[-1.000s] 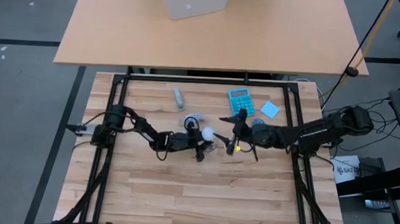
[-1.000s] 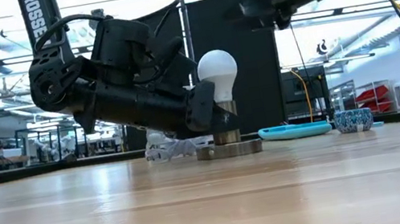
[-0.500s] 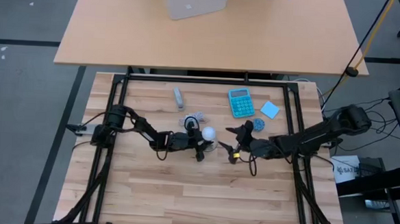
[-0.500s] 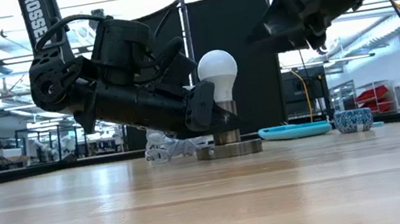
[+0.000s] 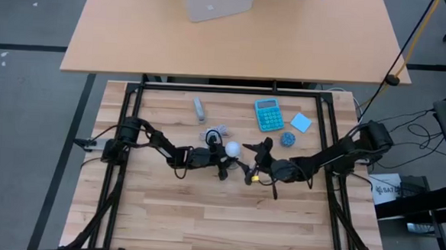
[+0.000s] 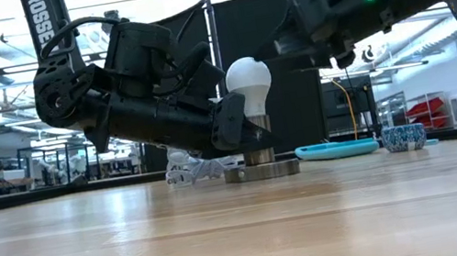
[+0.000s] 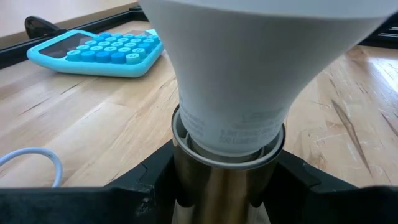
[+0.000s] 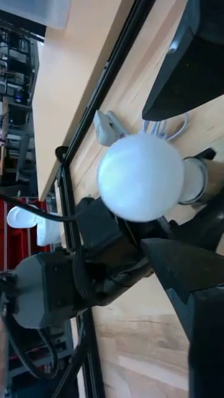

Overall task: Screw lightbulb
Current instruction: Remove the white lightbulb from the desk lamp

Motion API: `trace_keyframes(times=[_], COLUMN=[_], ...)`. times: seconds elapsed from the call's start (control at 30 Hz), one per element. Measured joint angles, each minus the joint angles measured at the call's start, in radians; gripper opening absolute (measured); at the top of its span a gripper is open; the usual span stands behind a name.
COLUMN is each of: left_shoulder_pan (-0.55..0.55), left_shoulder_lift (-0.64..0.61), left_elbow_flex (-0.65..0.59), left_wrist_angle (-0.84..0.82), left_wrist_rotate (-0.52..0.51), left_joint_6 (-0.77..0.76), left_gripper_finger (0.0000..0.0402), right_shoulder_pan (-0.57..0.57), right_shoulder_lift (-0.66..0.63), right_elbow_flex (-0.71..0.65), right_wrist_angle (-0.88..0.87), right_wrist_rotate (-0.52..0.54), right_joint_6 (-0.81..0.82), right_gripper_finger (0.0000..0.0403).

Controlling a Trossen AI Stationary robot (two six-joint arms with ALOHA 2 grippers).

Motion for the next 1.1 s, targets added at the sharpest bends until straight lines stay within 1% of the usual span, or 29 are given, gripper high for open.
trace_keyframes(times=[0.13, 0.3, 0.63, 0.73, 0.97, 1.1], left_shoulder_pan=[0.003, 0.003, 0.003, 0.003, 0.003, 0.003], left_shoulder_lift=[0.0, 0.0, 0.0, 0.0, 0.0, 0.0], left_elbow_flex=[0.0, 0.0, 0.0, 0.0, 0.0, 0.0], left_wrist_angle=[0.001, 0.001, 0.0, 0.0, 0.0, 0.0], left_wrist_rotate=[0.005, 0.005, 0.005, 0.005, 0.005, 0.004], left_joint_6=[0.001, 0.001, 0.003, 0.005, 0.006, 0.006], left_gripper_finger=[0.0182, 0.0182, 0.0182, 0.0182, 0.0182, 0.0182], right_shoulder_pan=[-0.014, -0.032, -0.065, -0.065, -0.078, -0.097], right_shoulder_lift=[0.057, 0.104, 0.142, 0.151, 0.151, 0.151], right_elbow_flex=[0.043, 0.085, 0.112, 0.112, 0.112, 0.112], right_wrist_angle=[-0.003, -0.002, -0.003, -0.005, 0.002, 0.005], right_wrist_rotate=[-0.023, -0.014, -0.002, -0.007, -0.062, -0.117], right_joint_6=[-0.005, -0.005, -0.008, -0.034, -0.09, -0.1], right_gripper_finger=[0.0318, 0.0318, 0.0318, 0.0316, 0.0313, 0.0313])
